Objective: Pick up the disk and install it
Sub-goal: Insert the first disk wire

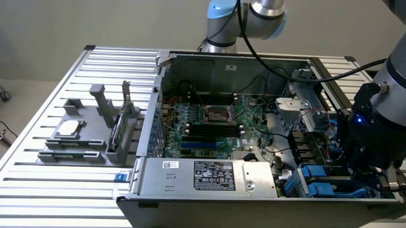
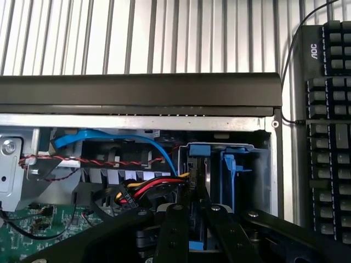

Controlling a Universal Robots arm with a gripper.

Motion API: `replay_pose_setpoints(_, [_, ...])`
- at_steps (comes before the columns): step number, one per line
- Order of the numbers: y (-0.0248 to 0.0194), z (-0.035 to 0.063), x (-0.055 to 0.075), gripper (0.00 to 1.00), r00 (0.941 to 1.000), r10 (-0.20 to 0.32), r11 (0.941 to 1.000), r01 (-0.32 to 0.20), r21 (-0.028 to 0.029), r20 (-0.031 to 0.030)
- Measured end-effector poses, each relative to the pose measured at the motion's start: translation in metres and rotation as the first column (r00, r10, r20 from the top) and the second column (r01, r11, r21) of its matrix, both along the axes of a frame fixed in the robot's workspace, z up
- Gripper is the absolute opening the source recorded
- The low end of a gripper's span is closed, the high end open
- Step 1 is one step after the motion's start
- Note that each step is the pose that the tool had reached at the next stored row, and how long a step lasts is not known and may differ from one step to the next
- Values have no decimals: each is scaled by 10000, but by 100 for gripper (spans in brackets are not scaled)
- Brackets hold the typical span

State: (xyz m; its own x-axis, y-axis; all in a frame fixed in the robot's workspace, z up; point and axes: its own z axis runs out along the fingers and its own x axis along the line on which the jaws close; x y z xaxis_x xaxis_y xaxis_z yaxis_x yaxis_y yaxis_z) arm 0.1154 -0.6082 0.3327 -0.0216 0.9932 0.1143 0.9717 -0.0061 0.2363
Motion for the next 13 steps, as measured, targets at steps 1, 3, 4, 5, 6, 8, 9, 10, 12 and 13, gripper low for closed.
replay_pose_setpoints(1, [0, 1, 0, 18, 10000, -17, 10000, 17, -1, 2])
replay_pose_setpoints(3, [3, 0, 0, 18, 10000, -36, 10000, 36, -1, 6])
replay_pose_setpoints(4, [6, 0, 0, 18, 10000, -38, 10000, 38, -2, 10])
replay_pose_setpoints(5, [8, 0, 0, 18, 10000, -40, 10000, 40, -1, 14])
replay_pose_setpoints(6, [10, 0, -1, 18, 10000, -40, 10000, 40, 0, 18])
replay_pose_setpoints(8, [13, -1, -1, 18, 10000, -40, 10000, 40, 0, 25])
replay_pose_setpoints(9, [14, -1, -1, 18, 10000, -40, 10000, 40, 0, 28])
replay_pose_setpoints(10, [16, -1, -1, 18, 10000, -40, 10000, 40, 0, 31])
replay_pose_setpoints(12, [19, -1, -2, 18, 10000, -39, 10000, 39, -1, 33])
replay_pose_setpoints(13, [22, -1, -1, 18, 10000, -40, 10000, 40, 0, 34])
